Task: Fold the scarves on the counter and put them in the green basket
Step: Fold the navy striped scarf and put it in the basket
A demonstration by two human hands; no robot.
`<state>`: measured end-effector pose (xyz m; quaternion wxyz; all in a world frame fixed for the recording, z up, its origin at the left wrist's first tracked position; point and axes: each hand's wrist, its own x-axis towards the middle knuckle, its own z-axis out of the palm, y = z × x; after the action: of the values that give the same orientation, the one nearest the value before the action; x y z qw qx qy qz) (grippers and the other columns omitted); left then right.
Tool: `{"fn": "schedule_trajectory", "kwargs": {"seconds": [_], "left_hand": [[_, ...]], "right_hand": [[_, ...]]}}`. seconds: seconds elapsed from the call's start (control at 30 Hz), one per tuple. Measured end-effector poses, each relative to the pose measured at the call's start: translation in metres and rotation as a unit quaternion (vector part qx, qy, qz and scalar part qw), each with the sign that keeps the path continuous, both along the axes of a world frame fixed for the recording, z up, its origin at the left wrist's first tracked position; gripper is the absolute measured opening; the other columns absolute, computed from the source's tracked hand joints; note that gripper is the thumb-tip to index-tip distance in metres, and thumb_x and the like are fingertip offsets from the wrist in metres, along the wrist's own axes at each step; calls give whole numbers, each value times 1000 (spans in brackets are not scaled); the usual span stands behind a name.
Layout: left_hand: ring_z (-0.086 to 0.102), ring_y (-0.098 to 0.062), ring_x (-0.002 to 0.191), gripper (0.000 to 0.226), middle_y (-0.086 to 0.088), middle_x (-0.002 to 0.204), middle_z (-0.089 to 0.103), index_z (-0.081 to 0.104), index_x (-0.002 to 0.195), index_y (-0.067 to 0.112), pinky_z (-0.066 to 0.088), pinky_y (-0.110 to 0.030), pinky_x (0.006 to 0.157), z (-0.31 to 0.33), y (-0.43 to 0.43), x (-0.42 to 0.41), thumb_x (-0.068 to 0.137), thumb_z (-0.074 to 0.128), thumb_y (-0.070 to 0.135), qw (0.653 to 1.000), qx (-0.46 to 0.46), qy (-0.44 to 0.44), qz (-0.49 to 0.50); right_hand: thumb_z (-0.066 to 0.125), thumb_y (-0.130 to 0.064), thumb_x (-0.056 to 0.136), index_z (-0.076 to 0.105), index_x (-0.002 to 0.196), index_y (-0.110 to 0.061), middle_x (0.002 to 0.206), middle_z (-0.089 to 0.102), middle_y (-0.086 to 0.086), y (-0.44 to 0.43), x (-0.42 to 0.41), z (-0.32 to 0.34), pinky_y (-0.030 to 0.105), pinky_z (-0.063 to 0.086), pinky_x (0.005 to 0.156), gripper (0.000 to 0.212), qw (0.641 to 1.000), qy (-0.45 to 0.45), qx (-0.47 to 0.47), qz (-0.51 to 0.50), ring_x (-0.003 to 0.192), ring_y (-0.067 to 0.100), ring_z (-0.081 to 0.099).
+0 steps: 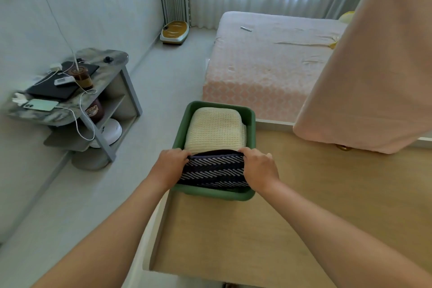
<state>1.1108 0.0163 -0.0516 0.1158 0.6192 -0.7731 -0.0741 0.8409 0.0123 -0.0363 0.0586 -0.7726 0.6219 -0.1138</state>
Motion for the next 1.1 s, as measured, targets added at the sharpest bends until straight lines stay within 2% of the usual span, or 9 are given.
{"fn": "schedule_trajectory", "kwargs": {"seconds": [0.17,0.33,0.43,0.5,0.57,0.7,0.83,0.97,1.1], "left_hand": [[54,-26,105,31,0,91,68,63,105,19,15,-44,120,-11,-18,2,87,45,1,970,24,-234,-57],[57,-27,88,16,-2,75,64,69,77,16,35,-39,103,-26,-28,-6,67,68,3,953,22,-285,-98],[56,-25,74,32,-3,74,59,63,69,16,46,-34,69,-31,-29,-14,48,74,-5,970,3,-231,-80],[56,-24,70,30,-2,78,57,63,74,16,47,-32,55,-38,-26,-17,56,74,-6,987,28,-146,-67],[59,-23,91,17,1,99,59,69,99,21,53,-37,67,-42,-24,-20,85,64,13,993,99,-45,-35],[34,-23,136,54,2,151,35,40,148,26,41,-40,106,-39,-35,-27,96,50,37,953,285,-88,-49],[9,-26,149,68,-3,163,8,20,156,21,16,-42,121,-49,-38,-38,98,41,49,922,384,-46,-10],[20,-30,145,68,-8,159,20,25,153,22,23,-45,118,-53,-36,-41,94,48,46,940,337,-42,12],[23,-29,142,60,-5,157,27,34,150,27,27,-44,114,-51,-30,-41,95,39,50,956,292,-23,23]], "right_hand": [[51,-8,86,56,114,-19,101,65,2,-13,20,-4,36,38,86,30,980,191,60,23,93,23,56],[58,-10,83,60,102,-15,97,61,5,-24,28,-12,38,33,80,20,938,330,59,93,93,25,48],[61,-7,78,60,96,-14,93,60,7,-26,28,-20,36,36,73,19,946,295,41,131,87,26,54],[64,-6,78,61,97,-15,96,61,8,-25,30,-29,34,38,69,21,956,230,53,175,88,27,59],[58,-8,86,58,116,-14,111,57,8,-23,33,-39,35,43,76,31,960,169,113,191,102,28,57],[60,-12,88,44,136,-11,133,44,14,-27,40,-48,43,41,101,51,946,194,218,143,123,33,44],[55,-14,92,33,144,-9,143,29,21,-35,54,-52,47,36,110,56,909,198,349,110,131,39,35],[49,-23,96,36,138,-10,143,30,21,-48,57,-54,38,37,111,46,882,190,416,111,130,36,36],[52,-29,94,40,142,-12,141,38,15,-43,51,-47,42,42,103,52,919,179,342,82,128,34,41]]}}
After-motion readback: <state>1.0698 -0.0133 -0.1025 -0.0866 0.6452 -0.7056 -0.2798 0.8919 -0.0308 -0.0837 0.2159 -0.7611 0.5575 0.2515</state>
